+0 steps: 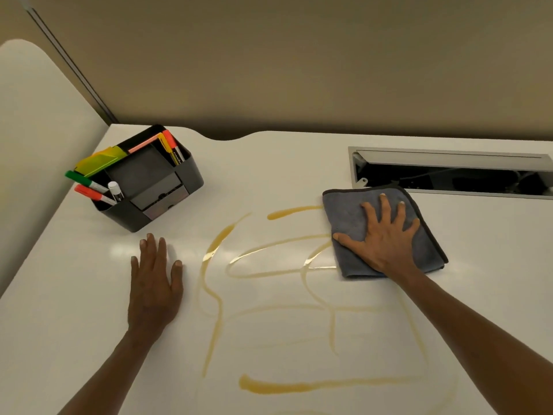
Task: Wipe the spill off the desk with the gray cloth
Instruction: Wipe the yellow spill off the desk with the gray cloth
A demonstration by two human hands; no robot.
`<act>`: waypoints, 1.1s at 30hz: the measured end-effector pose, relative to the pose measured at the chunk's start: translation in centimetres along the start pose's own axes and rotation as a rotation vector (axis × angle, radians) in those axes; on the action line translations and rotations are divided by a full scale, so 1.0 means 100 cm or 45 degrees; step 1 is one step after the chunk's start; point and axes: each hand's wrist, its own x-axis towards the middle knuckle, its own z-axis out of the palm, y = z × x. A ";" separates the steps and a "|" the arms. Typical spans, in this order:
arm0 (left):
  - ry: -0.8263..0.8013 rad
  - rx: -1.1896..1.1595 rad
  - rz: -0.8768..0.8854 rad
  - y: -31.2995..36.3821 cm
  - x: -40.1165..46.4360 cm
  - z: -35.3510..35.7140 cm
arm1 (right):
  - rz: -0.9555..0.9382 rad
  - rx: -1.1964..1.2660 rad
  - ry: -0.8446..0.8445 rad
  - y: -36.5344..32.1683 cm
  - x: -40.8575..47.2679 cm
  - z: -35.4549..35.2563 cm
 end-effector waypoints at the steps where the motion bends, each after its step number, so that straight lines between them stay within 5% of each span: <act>1: 0.000 -0.003 -0.009 0.001 0.000 0.000 | -0.016 0.004 0.001 0.001 0.000 0.001; 19: 0.053 -0.072 -0.024 0.000 0.000 0.004 | 0.008 0.047 -0.037 -0.006 0.008 0.004; 33: 0.083 -0.067 0.019 0.002 0.000 0.003 | -0.162 0.070 -0.004 -0.142 0.019 0.020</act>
